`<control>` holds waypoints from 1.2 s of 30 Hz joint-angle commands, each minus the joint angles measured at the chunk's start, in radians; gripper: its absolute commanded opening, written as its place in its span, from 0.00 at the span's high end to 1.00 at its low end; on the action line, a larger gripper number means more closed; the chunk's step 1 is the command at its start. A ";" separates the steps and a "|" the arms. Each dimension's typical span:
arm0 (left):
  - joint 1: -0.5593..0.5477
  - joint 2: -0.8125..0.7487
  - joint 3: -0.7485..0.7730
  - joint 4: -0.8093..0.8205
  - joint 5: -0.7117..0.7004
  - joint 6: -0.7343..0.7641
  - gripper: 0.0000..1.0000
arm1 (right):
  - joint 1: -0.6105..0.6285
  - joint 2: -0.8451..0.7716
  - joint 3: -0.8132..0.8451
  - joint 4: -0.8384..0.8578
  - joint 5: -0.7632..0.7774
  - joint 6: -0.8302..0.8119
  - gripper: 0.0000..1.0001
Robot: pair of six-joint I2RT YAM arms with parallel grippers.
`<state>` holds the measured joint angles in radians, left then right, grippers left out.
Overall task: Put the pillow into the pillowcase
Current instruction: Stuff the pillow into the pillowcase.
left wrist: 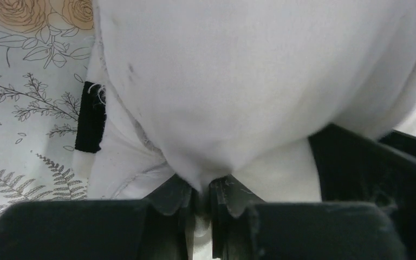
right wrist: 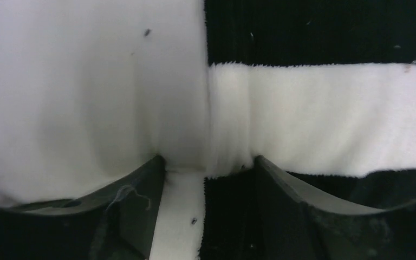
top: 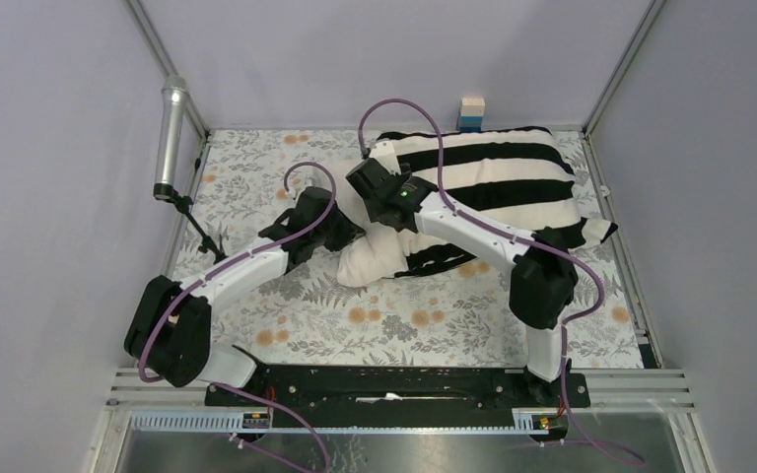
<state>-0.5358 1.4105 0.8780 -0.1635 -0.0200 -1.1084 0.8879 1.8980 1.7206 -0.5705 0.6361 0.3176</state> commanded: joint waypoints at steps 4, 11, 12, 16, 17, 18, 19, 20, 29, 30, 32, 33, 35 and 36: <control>0.078 -0.128 0.001 -0.024 0.038 0.133 0.63 | -0.141 0.004 0.047 -0.077 -0.129 -0.016 0.91; 0.207 -0.247 0.047 -0.112 0.053 0.181 0.32 | -0.242 -0.155 0.051 -0.014 -0.365 -0.011 1.00; 0.226 -0.260 0.046 -0.116 0.055 0.178 0.30 | -0.262 -0.180 0.062 -0.012 -0.403 -0.001 1.00; 0.300 -0.286 -0.003 -0.092 0.090 0.129 0.30 | -0.360 -0.257 0.117 -0.021 -0.532 0.043 1.00; 0.318 -0.277 -0.025 -0.066 0.121 0.108 0.31 | -0.379 -0.268 0.132 -0.026 -0.566 0.053 1.00; 0.339 -0.260 -0.047 -0.033 0.163 0.086 0.33 | -0.400 -0.281 0.143 -0.028 -0.595 0.065 1.00; 0.352 -0.233 -0.069 0.007 0.203 0.061 0.35 | -0.414 -0.293 0.150 -0.028 -0.620 0.075 1.00; 0.359 -0.203 -0.086 0.058 0.243 0.041 0.37 | -0.428 -0.305 0.156 -0.026 -0.646 0.086 1.00; 0.231 0.094 -0.058 0.518 0.521 -0.077 0.19 | -0.531 -0.396 0.179 0.043 -0.855 0.205 1.00; 0.212 0.103 -0.056 0.541 0.522 -0.081 0.17 | -0.537 -0.396 0.196 0.042 -0.868 0.212 1.00; 0.182 0.131 -0.047 0.572 0.528 -0.093 0.16 | -0.544 -0.392 0.230 0.034 -0.894 0.225 1.00; 0.171 0.142 -0.044 0.598 0.533 -0.098 0.15 | -0.544 -0.390 0.247 0.030 -0.898 0.230 1.00; 0.150 0.172 -0.040 0.654 0.544 -0.129 0.14 | -0.546 -0.390 0.270 0.026 -0.900 0.239 1.00; 0.139 0.184 -0.041 0.701 0.550 -0.150 0.14 | -0.546 -0.387 0.283 0.023 -0.904 0.243 1.00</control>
<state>-0.3733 1.5555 0.7952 0.3046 0.4725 -1.1923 0.3412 1.5787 1.8687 -0.6815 -0.1658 0.4957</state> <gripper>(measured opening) 0.855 0.031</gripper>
